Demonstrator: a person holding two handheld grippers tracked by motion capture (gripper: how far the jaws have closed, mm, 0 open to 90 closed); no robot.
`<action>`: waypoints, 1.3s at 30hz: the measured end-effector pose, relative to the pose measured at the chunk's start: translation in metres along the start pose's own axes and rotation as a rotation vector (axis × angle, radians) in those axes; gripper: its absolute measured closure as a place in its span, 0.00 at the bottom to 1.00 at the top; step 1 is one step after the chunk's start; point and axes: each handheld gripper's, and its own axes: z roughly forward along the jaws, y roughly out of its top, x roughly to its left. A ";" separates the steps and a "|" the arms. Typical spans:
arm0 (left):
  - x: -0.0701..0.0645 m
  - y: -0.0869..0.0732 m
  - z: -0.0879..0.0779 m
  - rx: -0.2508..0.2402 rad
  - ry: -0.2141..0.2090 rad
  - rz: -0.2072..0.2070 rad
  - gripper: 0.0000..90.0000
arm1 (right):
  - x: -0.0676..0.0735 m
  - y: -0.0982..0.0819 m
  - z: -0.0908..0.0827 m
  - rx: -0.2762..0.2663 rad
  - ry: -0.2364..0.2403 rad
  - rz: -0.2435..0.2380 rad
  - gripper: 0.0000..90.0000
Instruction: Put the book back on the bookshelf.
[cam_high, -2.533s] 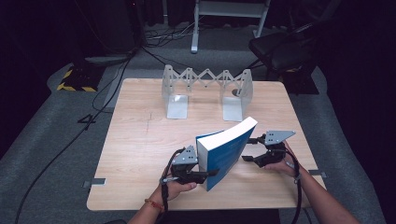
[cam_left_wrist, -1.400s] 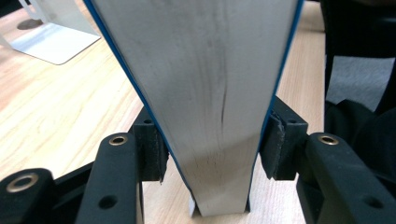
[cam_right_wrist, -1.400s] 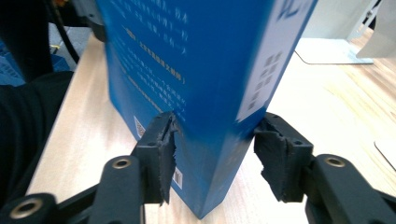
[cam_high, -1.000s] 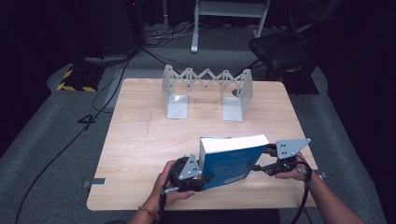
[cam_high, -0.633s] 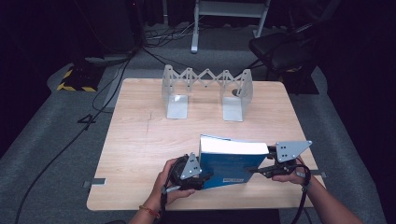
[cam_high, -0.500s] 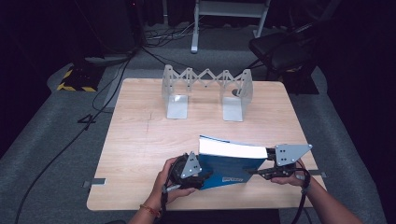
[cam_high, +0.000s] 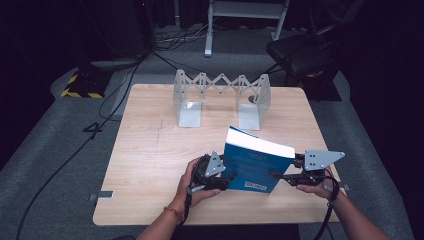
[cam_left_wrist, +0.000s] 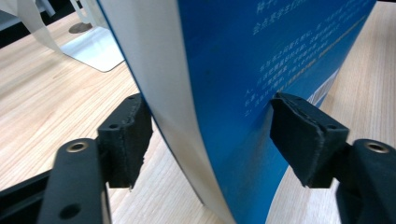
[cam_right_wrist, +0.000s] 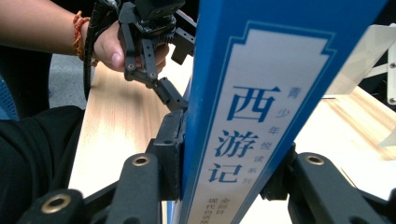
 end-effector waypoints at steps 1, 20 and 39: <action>-0.001 0.000 0.000 0.002 0.003 0.002 0.32 | 0.000 0.000 0.000 -0.003 -0.001 0.003 0.66; 0.028 -0.033 -0.033 0.195 0.047 -0.039 0.30 | 0.000 0.021 0.014 -0.044 -0.034 0.068 0.66; 0.094 -0.106 -0.076 0.303 0.080 -0.264 0.19 | -0.018 0.050 0.036 0.025 -0.075 0.133 0.68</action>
